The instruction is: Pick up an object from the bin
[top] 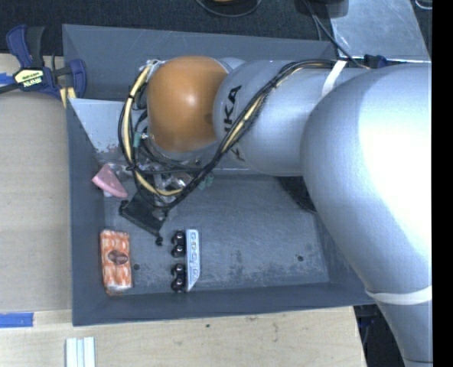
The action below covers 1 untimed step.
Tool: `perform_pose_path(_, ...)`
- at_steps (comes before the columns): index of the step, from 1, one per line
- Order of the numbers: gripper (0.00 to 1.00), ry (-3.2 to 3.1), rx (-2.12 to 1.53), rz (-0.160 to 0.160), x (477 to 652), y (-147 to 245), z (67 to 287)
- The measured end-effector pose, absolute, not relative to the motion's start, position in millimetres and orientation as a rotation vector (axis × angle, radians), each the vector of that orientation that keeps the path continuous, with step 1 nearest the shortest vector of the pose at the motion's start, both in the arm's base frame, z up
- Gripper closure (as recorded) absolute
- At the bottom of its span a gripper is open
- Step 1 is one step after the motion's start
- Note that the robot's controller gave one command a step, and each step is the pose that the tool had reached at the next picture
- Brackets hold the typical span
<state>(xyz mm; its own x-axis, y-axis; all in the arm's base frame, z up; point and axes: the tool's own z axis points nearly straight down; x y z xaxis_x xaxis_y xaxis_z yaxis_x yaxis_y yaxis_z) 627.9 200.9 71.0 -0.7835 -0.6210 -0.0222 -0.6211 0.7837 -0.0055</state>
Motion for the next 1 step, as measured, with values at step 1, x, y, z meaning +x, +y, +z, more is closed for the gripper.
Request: perform_pose_path(1, 1.0, 2.866, -1.23, 0.001, 608.3, 187.4, 71.7)
